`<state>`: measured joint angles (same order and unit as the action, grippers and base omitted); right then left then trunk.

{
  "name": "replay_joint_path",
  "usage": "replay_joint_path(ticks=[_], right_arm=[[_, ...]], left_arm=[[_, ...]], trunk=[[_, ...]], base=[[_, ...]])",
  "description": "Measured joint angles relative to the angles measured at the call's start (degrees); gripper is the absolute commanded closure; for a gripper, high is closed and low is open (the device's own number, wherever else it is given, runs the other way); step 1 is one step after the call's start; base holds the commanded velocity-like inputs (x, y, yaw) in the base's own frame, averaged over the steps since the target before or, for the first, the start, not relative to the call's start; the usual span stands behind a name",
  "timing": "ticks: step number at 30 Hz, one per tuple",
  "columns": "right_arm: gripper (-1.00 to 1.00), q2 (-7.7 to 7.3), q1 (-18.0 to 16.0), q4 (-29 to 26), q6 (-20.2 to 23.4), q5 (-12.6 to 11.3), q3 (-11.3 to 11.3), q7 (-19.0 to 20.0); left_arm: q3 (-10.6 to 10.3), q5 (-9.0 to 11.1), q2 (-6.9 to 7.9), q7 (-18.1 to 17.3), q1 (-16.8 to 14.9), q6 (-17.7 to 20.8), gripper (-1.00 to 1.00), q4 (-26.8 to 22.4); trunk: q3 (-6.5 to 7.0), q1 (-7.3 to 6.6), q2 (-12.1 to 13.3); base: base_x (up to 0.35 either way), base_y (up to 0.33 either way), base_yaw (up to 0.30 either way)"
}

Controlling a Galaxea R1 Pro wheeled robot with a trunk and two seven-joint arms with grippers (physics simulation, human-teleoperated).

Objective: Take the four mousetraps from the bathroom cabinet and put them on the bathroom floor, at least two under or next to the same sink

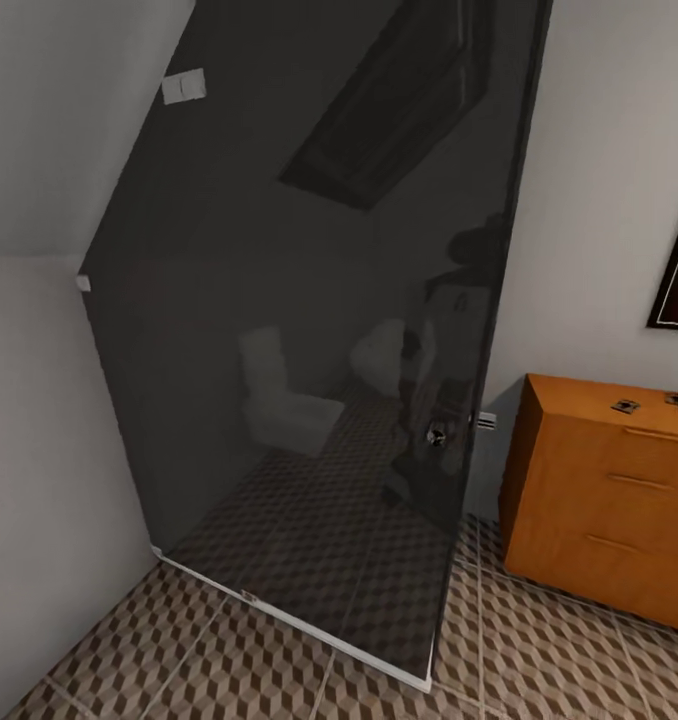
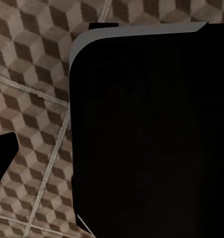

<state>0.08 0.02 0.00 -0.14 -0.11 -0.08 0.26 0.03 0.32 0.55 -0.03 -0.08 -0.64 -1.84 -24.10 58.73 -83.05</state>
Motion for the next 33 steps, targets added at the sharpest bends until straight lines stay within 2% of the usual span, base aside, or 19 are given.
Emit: replay_joint_path(ticks=[33], right_arm=[[-1.0, 0.0, 0.0, 0.0, -0.1, -0.3, -0.1, 0.0]], left_arm=[[0.3, 0.3, -0.2, 0.0, 0.0, 0.0, -1.0, -0.2]], trunk=[[0.67, 0.0, 0.0]], base=[[0.0, 0.0, -0.277]])
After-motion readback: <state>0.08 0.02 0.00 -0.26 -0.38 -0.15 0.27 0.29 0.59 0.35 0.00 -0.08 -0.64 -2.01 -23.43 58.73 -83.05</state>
